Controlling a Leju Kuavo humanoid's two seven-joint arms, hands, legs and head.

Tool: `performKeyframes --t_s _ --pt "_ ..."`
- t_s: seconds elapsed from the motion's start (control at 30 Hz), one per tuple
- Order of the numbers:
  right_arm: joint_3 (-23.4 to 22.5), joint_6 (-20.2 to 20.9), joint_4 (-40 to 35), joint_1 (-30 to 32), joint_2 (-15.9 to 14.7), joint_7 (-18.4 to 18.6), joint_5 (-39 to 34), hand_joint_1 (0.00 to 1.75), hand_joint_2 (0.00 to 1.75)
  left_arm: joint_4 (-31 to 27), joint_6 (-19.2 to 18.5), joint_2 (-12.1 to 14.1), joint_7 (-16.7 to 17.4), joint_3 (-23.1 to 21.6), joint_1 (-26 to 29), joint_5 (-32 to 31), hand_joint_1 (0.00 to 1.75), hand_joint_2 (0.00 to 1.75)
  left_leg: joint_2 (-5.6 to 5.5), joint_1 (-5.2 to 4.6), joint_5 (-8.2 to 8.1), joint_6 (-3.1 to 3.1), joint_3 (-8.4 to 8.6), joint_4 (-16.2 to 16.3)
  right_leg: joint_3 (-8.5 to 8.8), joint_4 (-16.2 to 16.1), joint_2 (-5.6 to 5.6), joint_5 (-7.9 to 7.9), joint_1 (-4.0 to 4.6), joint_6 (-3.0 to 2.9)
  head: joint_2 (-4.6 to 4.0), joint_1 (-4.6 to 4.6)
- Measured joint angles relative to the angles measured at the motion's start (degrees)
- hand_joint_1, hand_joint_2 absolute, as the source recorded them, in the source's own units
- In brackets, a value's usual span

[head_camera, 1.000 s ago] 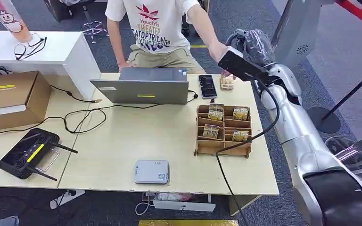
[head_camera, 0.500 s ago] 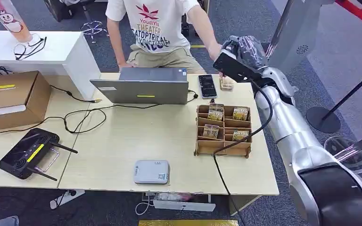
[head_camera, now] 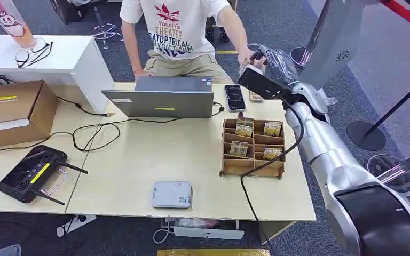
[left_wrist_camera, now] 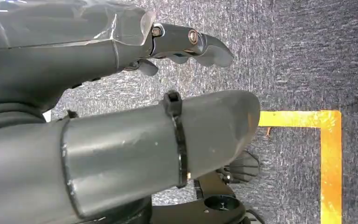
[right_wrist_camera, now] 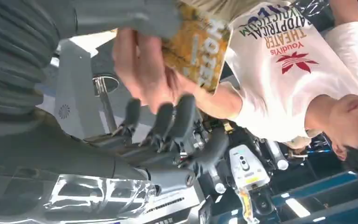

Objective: Pass the card to the sensor for recognition and then transmit it.

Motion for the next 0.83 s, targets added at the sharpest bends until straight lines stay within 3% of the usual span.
performKeyframes --t_s 0.47,0.63,0.67,0.83 --pt "0.7 -1.1 0.6 0.1 0.1 -0.4 -0.2 0.0 1.75 0.0 0.0 0.0 0.0 0.0 0.1 0.1 0.0 0.0 0.0 0.0 0.0 0.0 0.0 0.0 -0.01 0.0 0.0 0.0 0.0 0.0 0.0 0.0" --pt "0.7 -1.2 -1.8 1.4 0.1 -1.8 -3.3 0.0 1.75 0.0 0.0 0.0 -0.2 0.0 0.3 0.3 0.0 0.0 0.0 0.0 0.0 0.0 0.0 0.0 -0.02 0.0 0.0 0.0 0.0 0.0 0.0 0.0" --pt "0.6 -1.1 -2.4 1.7 0.1 -2.1 -4.2 0.0 0.0 0.0 0.0 0.0 -0.2 0.0 0.3 0.3 0.0 0.0 0.0 0.0 0.0 0.0 0.0 0.0 -0.03 0.0 0.0 0.0 0.0 0.0 0.0 0.0" --pt "-0.7 0.5 -7.0 4.0 0.1 -3.8 -9.2 0.0 0.0 0.0 0.2 0.0 -0.4 0.0 0.4 0.5 0.0 0.0 0.0 0.0 0.0 0.0 -0.01 0.0 -0.03 0.0 0.0 0.0 0.0 0.0 0.0 0.02"
